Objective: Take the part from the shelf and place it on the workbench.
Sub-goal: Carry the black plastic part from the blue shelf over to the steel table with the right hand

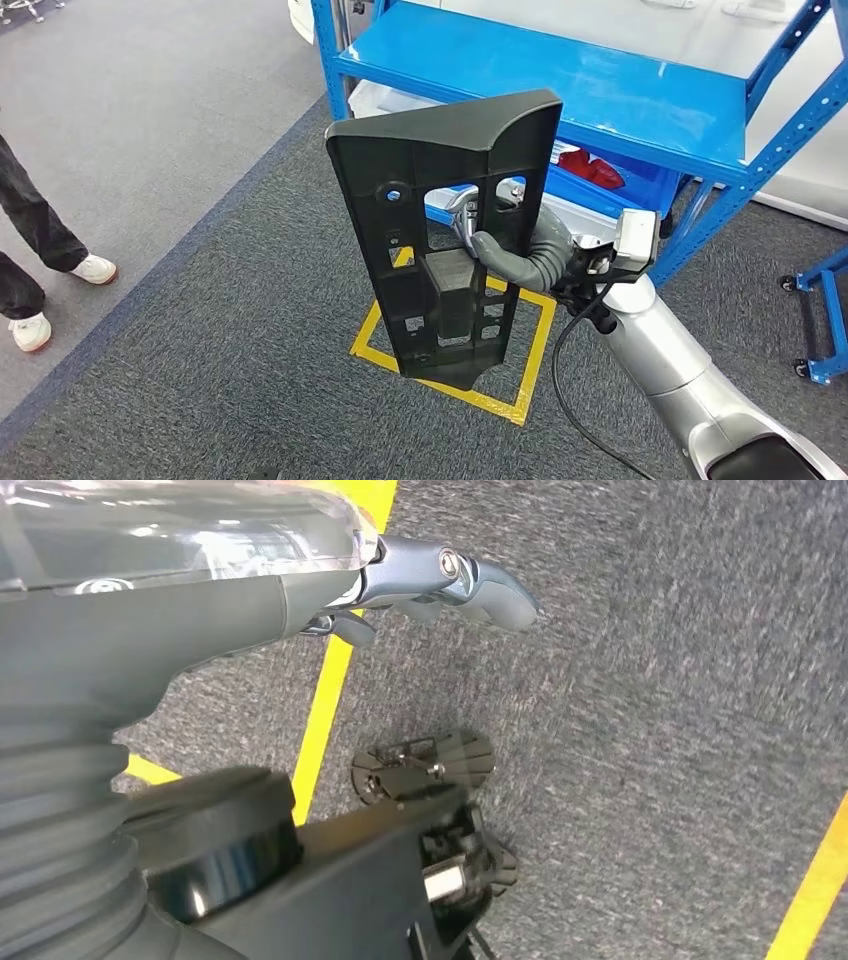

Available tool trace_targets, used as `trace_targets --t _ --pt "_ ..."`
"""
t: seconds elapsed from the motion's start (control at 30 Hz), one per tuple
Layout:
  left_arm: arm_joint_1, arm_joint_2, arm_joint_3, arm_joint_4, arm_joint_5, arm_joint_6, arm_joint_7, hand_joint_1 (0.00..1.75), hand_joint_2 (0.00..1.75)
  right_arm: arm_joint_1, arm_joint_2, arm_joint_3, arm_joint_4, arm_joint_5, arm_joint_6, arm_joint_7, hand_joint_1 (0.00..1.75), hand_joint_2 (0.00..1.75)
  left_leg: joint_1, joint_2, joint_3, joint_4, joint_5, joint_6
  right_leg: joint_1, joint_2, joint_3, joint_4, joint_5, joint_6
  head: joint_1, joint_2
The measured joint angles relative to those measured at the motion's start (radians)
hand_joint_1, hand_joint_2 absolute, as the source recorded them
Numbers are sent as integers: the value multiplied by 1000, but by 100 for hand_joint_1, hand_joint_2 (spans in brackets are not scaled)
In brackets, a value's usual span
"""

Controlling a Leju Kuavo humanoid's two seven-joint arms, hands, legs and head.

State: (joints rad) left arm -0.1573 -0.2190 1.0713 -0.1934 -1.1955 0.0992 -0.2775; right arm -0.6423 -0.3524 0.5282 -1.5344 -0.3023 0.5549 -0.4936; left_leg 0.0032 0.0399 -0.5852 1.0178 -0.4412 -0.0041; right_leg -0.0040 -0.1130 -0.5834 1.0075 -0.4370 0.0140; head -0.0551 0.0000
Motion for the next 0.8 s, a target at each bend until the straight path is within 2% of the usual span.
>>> trace_targets --t 0.07,0.1,0.13,0.2,0.23,0.27,0.3,0.33,0.37,0.4,0.43,0.47,0.5,0.53,0.57,0.6,0.63,0.67,0.73,0.77,0.8 --pt "2 0 0 0 0 1 0 0 175 0 2 -2 -1 0 0 0 175 175 -2 -20 -4 -3 7 16 0 -12 0 0 1 10 0 0" --pt "2 0 0 0 0 1 1 0 175 0 3 -4 -2 1 0 1 175 175 -1 -29 -5 -6 12 23 -3 -2 -2 4 -5 16 0 0" --pt "2 0 0 0 0 1 1 0 175 1 5 -5 -3 1 0 1 175 175 1 -38 -6 -10 18 30 -6 20 -10 24 -22 22 0 0" --pt "0 0 0 0 1 1 1 0 175 3 7 -9 -3 1 0 1 175 175 5 -57 -10 -14 27 39 -11 80 -52 125 -87 29 0 0" --pt "-1 0 0 0 1 1 1 0 175 7 8 -10 -3 2 0 1 175 175 5 -66 -14 -14 30 41 -12 97 -83 199 -123 31 0 0" --pt "-1 0 0 0 0 1 1 0 175 11 8 -10 -3 3 0 1 175 175 5 -78 -17 -13 32 42 -12 103 -112 264 -148 32 0 0" --pt "0 0 0 0 0 1 1 0 175 16 8 -10 -3 4 0 1 175 175 4 -90 -20 -12 34 41 -12 105 -128 301 -156 32 0 0" --pt "1 0 0 0 0 1 1 0 175 20 8 -10 -3 6 0 1 175 175 4 -103 -21 -10 35 40 -12 106 -125 300 -144 31 0 0" --pt "2 0 0 0 0 1 1 0 175 22 8 -11 -3 7 0 1 175 175 4 -116 -22 -8 36 39 -12 109 -102 258 -114 28 0 0" --pt "2 0 0 0 0 1 1 0 175 22 8 -11 -3 8 0 1 175 175 4 -128 -23 -5 36 37 -12 121 -65 184 -74 24 0 0" --pt "1 0 0 0 0 1 1 0 175 22 8 -12 -3 8 0 1 175 175 4 -140 -25 -3 37 34 -12 143 -28 113 -46 18 0 0" --pt "1 -1 0 0 0 1 1 0 175 21 10 -14 -3 8 0 1 175 175 4 -150 -29 0 38 30 -13 163 -1 53 -28 14 0 0" --pt "0 -1 0 0 0 1 1 0 175 21 11 -16 -3 8 0 1 175 175 5 -160 -35 1 41 24 -12 179 13 19 -22 11 0 0" --pt "0 -1 0 0 -1 1 2 0 175 20 12 -18 -3 8 0 2 175 175 7 -169 -42 0 44 16 -10 183 15 9 -26 9 0 0" --pt "2 -1 0 0 -1 1 2 0 175 20 13 -19 -3 9 0 2 175 175 9 -180 -47 -2 49 8 -9 173 14 3 -25 6 0 0" --pt "3 -1 0 0 -1 1 2 0 175 19 13 -19 -3 9 0 3 175 175 10 -182 -50 -2 50 2 -10 160 16 -1 -21 2 0 0" --pt "5 -1 0 0 -1 2 3 0 175 19 12 -19 -3 9 0 3 175 175 8 -165 -56 7 43 -4 -12 147 19 -8 -18 -4 0 0" --pt "5 -1 0 0 -1 2 3 0 175 19 10 -20 -4 9 0 3 175 175 5 -137 -69 35 24 -9 -14 131 22 -16 -14 -10 0 0" --pt "3 -1 0 0 -2 2 3 0 175 20 4 -20 -5 9 0 3 175 175 3 -72 -124 152 -42 -18 -12 101 25 -21 -12 -17 -1 0" --pt "2 -1 0 0 -3 2 3 0 175 21 1 -20 -6 9 0 3 175 175 5 -57 -155 220 -72 -22 -10 86 24 -21 -12 -18 -1 0" --pt "2 -1 0 0 -3 2 3 0 175 23 0 -20 -6 9 0 3 175 175 6 -52 -176 268 -87 -25 -9 71 24 -19 -13 -19 -1 0"
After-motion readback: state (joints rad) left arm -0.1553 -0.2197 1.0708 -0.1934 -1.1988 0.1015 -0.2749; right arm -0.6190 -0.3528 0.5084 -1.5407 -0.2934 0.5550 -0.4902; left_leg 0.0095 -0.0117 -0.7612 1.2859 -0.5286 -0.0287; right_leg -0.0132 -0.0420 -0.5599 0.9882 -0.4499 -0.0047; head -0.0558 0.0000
